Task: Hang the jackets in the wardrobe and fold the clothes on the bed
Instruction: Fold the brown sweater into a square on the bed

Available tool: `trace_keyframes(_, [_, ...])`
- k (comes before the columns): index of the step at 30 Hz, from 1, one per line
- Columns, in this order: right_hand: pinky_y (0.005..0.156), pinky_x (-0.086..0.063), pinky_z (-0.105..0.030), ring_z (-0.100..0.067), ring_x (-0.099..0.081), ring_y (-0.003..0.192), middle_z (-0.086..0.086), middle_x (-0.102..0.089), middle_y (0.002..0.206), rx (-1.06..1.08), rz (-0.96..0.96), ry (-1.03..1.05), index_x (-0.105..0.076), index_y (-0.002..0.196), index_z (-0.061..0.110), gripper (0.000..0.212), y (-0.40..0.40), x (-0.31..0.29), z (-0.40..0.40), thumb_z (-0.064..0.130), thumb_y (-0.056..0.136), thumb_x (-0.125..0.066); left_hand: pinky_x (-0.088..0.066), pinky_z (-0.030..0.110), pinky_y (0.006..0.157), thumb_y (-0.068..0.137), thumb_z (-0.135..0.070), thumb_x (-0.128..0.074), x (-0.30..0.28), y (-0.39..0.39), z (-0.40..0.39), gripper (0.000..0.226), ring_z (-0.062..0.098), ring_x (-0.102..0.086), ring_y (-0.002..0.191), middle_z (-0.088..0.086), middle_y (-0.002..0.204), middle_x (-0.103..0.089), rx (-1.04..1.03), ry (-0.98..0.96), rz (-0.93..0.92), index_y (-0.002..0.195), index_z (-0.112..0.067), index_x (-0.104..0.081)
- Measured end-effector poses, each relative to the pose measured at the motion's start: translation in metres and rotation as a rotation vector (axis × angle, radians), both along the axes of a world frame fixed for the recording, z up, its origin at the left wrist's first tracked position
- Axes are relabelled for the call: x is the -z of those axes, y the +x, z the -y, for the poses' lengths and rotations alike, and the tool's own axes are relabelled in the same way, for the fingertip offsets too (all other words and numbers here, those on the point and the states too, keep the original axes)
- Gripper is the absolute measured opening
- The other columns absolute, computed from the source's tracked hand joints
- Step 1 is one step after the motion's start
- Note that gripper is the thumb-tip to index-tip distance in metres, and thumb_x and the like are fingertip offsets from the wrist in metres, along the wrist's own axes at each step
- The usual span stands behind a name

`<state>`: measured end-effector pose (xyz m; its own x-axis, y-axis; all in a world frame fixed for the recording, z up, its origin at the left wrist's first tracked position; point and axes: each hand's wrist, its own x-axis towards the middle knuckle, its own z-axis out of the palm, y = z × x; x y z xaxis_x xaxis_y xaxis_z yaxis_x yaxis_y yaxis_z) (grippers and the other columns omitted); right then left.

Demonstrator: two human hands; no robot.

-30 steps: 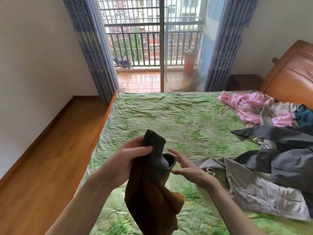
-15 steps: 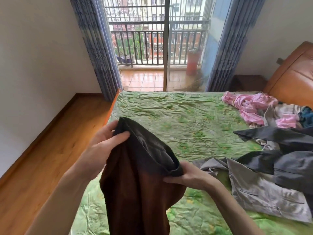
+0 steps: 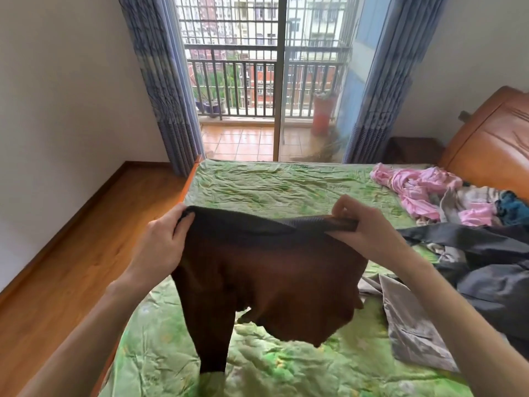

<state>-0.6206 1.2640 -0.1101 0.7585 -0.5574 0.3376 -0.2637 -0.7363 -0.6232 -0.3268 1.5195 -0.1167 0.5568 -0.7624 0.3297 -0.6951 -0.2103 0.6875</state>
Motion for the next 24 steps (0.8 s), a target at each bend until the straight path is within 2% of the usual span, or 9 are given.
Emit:
trace_keyframes(3, [0.055,-0.045,-0.030,-0.005,-0.051,0.056,0.020,-0.054,0.064,-0.053,-0.128,-0.374,-0.051,0.094,0.034,0.027,-0.005,-0.025,-0.007,0.055,0.085,-0.066,-0.045,0.024,0.067,0.110,-0.027,-0.049,-0.010,0.003,0.004,0.023,0.003,-0.062,0.073,-0.021,0.077,-0.066,0.057,-0.001,-0.119,0.090,-0.029,-0.060])
trace_keyframes(5, [0.056,-0.046,-0.029,-0.004,-0.053,0.056,0.020,-0.056,0.066,-0.118,-0.193,-0.467,-0.053,0.098,0.034,0.027,-0.014,-0.039,-0.007,0.058,0.086,-0.059,-0.053,0.037,0.069,0.108,-0.032,-0.054,-0.021,0.009,0.005,0.019,0.010,-0.068,0.076,-0.013,0.080,-0.071,0.104,0.012,-0.167,0.094,-0.024,-0.065])
trace_keyframes(7, [0.056,-0.044,-0.025,-0.002,-0.054,0.057,0.018,-0.059,0.067,-0.167,-0.203,-0.424,-0.053,0.094,0.037,0.021,-0.023,-0.051,-0.003,0.056,0.090,-0.060,-0.061,0.047,0.071,0.103,-0.038,-0.061,-0.033,0.011,0.006,0.021,0.024,-0.075,0.079,0.002,0.085,-0.077,0.141,0.007,-0.248,0.100,-0.018,-0.067])
trace_keyframes(11, [0.060,-0.041,-0.019,-0.003,-0.057,0.065,0.007,-0.062,0.072,-0.184,-0.073,-0.069,-0.069,0.088,0.026,0.029,-0.030,-0.068,0.000,0.052,0.095,-0.060,-0.063,0.034,0.068,0.087,-0.035,-0.074,-0.051,0.005,0.013,0.029,0.023,-0.076,0.079,0.007,0.085,-0.077,0.226,-0.009,-0.337,0.099,-0.010,-0.069])
trace_keyframes(14, [0.073,-0.059,-0.044,-0.021,-0.074,0.081,-0.011,-0.076,0.089,-0.123,0.006,0.190,-0.079,0.102,0.017,0.060,-0.036,-0.072,0.002,0.071,0.087,-0.059,-0.063,0.047,0.083,0.081,-0.032,-0.080,-0.056,0.008,0.015,0.023,0.027,-0.076,0.087,0.008,0.088,-0.077,0.299,0.026,-0.325,0.095,-0.014,-0.077])
trace_keyframes(16, [0.083,-0.056,-0.051,-0.020,-0.074,0.086,-0.015,-0.076,0.098,-0.076,-0.007,0.195,-0.077,0.106,0.013,0.072,-0.039,-0.071,0.008,0.079,0.085,-0.055,-0.060,0.056,0.090,0.079,-0.034,-0.080,-0.057,0.009,0.016,0.024,0.031,-0.075,0.091,0.011,0.091,-0.077,0.335,0.047,-0.349,0.096,-0.017,-0.079])
trace_keyframes(19, [0.093,-0.052,-0.044,-0.007,-0.068,0.097,-0.001,-0.074,0.103,-0.060,-0.037,0.047,-0.076,0.110,0.017,0.048,-0.040,-0.074,0.014,0.054,0.097,-0.050,-0.056,0.063,0.090,0.082,-0.038,-0.078,-0.056,0.005,0.016,0.029,0.039,-0.071,0.092,0.017,0.090,-0.074,0.362,0.043,-0.328,0.095,-0.012,-0.077])
trace_keyframes(21, [0.093,-0.051,-0.044,-0.011,-0.065,0.099,0.003,-0.071,0.102,-0.042,-0.030,-0.086,-0.075,0.112,0.019,0.037,-0.040,-0.071,0.020,0.043,0.099,-0.050,-0.057,0.062,0.086,0.083,-0.036,-0.078,-0.056,0.001,0.017,0.026,0.041,-0.070,0.089,0.018,0.086,-0.071,0.367,0.010,-0.325,0.090,-0.010,-0.076])
trace_keyframes(24, [0.086,-0.054,-0.053,-0.022,-0.070,0.092,-0.006,-0.076,0.096,0.042,0.072,-0.099,-0.079,0.111,0.017,0.040,-0.039,-0.063,0.025,0.049,0.100,-0.057,-0.060,0.048,0.077,0.085,-0.032,-0.078,-0.060,-0.004,0.021,0.021,0.036,-0.072,0.084,0.013,0.083,-0.073,0.365,-0.038,-0.299,0.088,-0.012,-0.076])
